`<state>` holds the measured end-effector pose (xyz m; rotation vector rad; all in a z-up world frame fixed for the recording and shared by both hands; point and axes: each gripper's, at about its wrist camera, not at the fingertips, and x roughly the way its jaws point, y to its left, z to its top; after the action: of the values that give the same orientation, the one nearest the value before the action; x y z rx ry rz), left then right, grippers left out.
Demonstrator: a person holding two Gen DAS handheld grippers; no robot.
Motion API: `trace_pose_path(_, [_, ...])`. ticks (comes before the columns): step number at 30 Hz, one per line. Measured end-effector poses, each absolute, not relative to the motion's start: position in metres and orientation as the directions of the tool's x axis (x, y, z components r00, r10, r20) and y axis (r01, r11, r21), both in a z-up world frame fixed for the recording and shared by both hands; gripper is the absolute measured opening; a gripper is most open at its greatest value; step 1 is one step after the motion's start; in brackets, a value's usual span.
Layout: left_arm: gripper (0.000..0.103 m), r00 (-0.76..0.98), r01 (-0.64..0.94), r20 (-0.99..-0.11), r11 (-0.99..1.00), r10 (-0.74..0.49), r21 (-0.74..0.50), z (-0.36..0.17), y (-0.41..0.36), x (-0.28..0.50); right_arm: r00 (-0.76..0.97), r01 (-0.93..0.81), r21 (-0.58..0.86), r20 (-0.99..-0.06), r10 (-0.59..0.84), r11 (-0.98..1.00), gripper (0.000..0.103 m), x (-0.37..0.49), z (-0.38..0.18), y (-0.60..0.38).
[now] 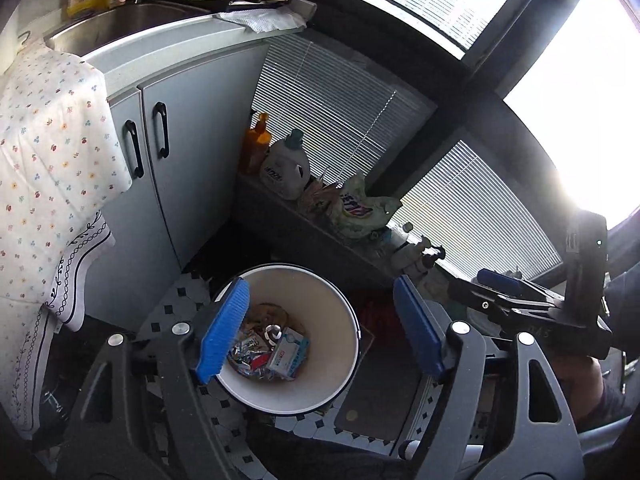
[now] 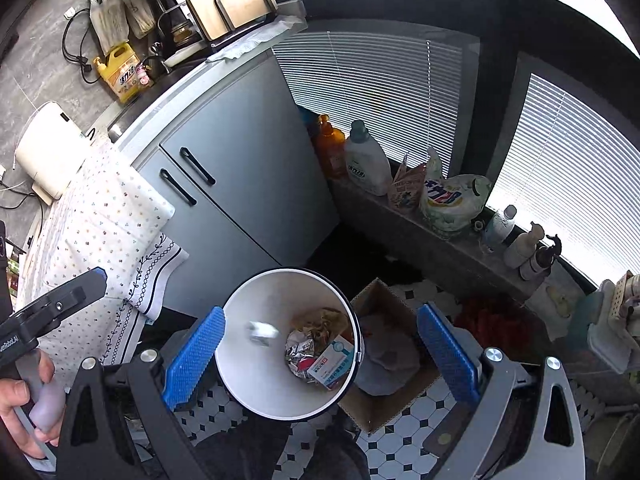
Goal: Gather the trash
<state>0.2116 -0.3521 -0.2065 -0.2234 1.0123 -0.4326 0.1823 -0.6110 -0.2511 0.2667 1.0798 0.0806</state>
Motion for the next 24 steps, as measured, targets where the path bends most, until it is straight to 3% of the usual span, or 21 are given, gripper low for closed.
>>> trace_pose_path(12, [0.094,0.573,0.080,-0.759,0.942,-0.310,-0.325,-0.172,-0.295,0.180,0.468,-0.021,0.305,-0.838,0.279,0.952,0.095,0.191,-0.242,-0.585])
trace_pose_path(24, [0.097,0.657,0.021,-0.711,0.950,-0.249,-0.313,-0.126,-0.237,0.141,0.528,-0.036,0.370,-0.781,0.332,0.928,0.095,0.186,-0.191,-0.545])
